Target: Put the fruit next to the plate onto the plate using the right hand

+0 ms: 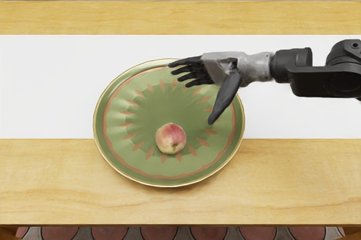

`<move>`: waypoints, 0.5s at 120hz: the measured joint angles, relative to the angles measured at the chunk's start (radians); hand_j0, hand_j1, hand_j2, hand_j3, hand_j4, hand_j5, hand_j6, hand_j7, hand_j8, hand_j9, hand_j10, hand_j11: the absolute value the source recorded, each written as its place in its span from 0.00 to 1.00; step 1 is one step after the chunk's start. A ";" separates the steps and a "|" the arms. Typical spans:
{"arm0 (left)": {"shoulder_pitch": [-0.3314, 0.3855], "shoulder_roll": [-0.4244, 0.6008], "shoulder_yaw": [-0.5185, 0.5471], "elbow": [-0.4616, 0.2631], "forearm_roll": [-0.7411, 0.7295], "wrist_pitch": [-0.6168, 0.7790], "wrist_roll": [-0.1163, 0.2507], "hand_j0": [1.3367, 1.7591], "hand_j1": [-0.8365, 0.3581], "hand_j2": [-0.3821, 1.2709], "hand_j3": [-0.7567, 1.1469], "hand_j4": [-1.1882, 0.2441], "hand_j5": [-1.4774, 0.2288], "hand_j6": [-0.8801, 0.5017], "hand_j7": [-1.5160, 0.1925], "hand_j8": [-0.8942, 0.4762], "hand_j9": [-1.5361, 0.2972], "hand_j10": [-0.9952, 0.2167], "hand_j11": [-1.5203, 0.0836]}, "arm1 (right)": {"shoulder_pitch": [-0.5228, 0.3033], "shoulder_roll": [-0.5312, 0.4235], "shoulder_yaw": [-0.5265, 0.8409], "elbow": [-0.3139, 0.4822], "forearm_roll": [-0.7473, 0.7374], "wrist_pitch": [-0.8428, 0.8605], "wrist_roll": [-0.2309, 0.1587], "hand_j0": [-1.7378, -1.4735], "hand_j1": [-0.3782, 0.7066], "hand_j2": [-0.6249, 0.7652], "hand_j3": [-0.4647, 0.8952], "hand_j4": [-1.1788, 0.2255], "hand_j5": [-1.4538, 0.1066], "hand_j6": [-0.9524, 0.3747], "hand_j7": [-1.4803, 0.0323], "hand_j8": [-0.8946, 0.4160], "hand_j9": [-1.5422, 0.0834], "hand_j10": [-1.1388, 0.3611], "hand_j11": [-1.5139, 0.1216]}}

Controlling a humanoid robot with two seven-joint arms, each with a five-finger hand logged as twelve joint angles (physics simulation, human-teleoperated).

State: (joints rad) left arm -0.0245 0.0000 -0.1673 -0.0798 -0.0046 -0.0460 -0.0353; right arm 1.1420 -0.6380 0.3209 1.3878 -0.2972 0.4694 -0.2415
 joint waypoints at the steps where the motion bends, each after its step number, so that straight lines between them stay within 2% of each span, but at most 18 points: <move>1: 0.000 0.000 0.000 0.000 0.000 0.000 0.000 0.76 0.74 0.26 0.40 0.66 0.68 0.46 0.70 0.47 0.66 0.62 0.75 | 0.000 -0.012 0.002 0.003 0.014 0.011 0.000 0.30 0.11 0.44 0.34 0.79 0.86 0.67 0.91 0.63 0.88 0.71 0.86; 30: 0.000 0.000 0.000 0.000 0.000 0.000 0.000 0.76 0.74 0.26 0.40 0.66 0.68 0.46 0.70 0.47 0.66 0.62 0.75 | -0.032 -0.335 0.014 0.034 0.378 0.129 0.003 0.30 0.08 0.44 0.34 0.80 0.89 0.68 0.93 0.64 0.90 0.72 0.88; 43: 0.000 0.000 0.000 0.000 0.000 0.000 0.000 0.76 0.74 0.26 0.40 0.66 0.68 0.46 0.70 0.47 0.66 0.62 0.75 | -0.072 -0.404 0.011 0.034 0.454 0.137 0.002 0.30 0.08 0.44 0.34 0.81 0.89 0.68 0.94 0.65 0.91 0.73 0.89; 60: 0.000 0.000 0.000 0.000 0.000 0.000 0.000 0.76 0.74 0.26 0.40 0.66 0.68 0.46 0.70 0.47 0.66 0.62 0.75 | -0.111 -0.445 0.008 0.034 0.488 0.141 0.001 0.30 0.07 0.44 0.34 0.81 0.89 0.69 0.94 0.65 0.91 0.73 0.89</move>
State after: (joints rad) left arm -0.0245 0.0000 -0.1674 -0.0798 -0.0045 -0.0460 -0.0354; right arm 1.0311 -1.0825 0.3290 1.4220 0.1908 0.6101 -0.2402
